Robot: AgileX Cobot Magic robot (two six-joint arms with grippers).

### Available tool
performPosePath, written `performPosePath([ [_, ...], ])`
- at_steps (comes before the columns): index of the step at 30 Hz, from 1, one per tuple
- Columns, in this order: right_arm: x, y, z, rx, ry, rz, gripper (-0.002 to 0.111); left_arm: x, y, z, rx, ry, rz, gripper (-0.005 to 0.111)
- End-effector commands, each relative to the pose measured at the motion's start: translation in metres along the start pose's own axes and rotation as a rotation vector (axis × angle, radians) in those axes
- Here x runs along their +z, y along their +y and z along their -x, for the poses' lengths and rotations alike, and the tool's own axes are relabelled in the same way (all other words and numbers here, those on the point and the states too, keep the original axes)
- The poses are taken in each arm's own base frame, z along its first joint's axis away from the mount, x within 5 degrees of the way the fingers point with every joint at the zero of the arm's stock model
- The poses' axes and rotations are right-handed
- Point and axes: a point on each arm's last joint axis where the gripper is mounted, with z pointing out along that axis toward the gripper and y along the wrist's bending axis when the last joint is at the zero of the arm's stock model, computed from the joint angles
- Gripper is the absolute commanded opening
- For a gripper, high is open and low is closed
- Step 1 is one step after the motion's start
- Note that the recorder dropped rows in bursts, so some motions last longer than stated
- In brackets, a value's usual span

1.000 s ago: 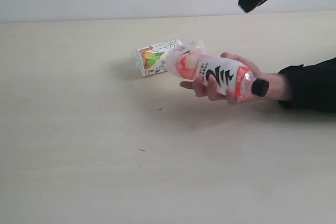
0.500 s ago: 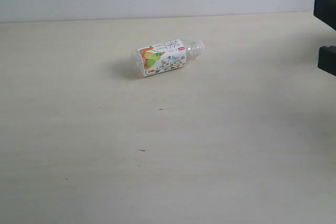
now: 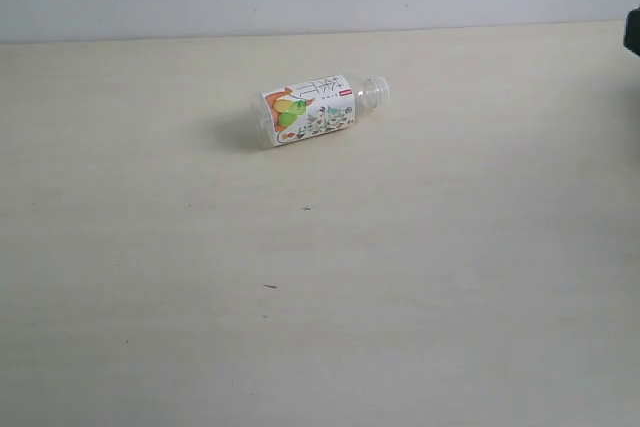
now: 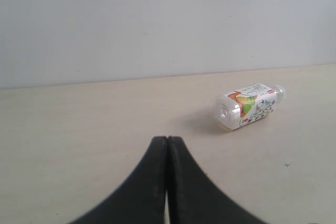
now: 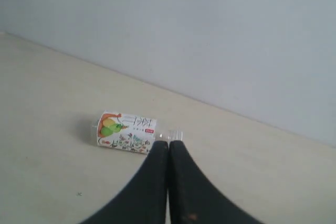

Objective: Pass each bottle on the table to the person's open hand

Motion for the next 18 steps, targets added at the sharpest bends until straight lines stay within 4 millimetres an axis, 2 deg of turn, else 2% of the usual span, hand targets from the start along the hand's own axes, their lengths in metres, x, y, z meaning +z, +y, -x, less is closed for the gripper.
performPosePath([
  [1,-0.027,0.001,-0.003,-0.018,-0.140,-0.034,0.000,-0.001,0.000,0.000,-0.008,-0.008,-0.001,0.000],
  [5,-0.040,0.003,-0.012,0.001,-0.194,-0.043,0.000,-0.001,0.000,0.000,-0.008,-0.008,-0.001,0.000],
  [8,-0.041,0.002,-0.014,0.113,-0.217,-0.043,0.000,-0.001,0.000,0.000,-0.008,-0.008,-0.001,0.000],
  [11,-0.041,0.002,-0.013,0.111,-0.220,-0.045,0.000,-0.001,0.000,0.000,-0.008,-0.008,-0.001,0.000],
  [18,-0.041,0.004,-0.026,0.113,-0.194,-0.036,0.000,-0.001,0.000,0.000,-0.008,-0.008,-0.001,0.000],
])
